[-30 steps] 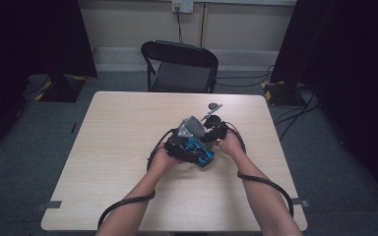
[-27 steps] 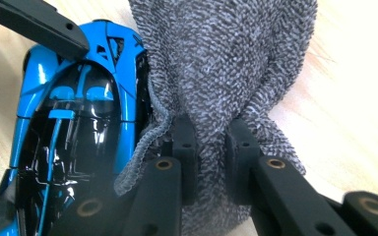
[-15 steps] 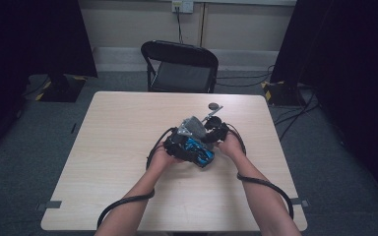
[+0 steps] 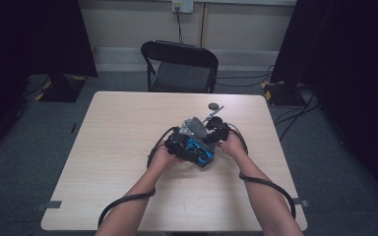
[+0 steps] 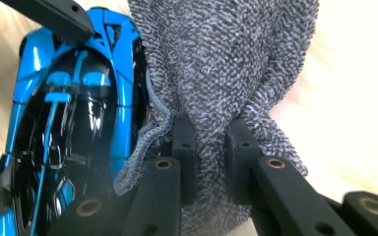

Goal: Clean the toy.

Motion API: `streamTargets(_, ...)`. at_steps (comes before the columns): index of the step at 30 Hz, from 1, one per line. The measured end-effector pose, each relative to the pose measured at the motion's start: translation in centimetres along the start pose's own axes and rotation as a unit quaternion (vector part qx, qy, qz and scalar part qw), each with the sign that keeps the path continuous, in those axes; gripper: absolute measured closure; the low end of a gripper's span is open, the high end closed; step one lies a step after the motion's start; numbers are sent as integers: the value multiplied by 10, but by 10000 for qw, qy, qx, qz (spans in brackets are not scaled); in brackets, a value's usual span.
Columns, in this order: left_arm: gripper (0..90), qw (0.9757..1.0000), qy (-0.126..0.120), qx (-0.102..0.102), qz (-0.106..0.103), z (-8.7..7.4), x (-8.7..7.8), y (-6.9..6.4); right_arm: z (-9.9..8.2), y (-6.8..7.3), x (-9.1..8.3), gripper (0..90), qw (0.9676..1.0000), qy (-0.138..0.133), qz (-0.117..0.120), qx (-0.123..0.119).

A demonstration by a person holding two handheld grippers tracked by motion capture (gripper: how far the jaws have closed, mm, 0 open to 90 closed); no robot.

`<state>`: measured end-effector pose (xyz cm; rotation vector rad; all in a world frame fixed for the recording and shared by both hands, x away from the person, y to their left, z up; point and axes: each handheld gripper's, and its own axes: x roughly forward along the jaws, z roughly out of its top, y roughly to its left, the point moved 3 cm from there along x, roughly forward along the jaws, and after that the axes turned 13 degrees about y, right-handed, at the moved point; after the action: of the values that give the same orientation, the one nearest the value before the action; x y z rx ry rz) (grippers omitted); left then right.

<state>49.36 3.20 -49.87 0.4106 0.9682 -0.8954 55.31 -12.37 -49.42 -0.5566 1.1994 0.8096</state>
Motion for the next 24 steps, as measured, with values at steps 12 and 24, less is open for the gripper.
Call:
streamTargets(12,159,10000,65,-7,18,1,-1,0,-21,0,-9,780,9998,71,-18,-158)
streamTargets(24,168,9999,77,-61,67,0,-2,1,-47,-1,-18,777,9997,94,-59,-221)
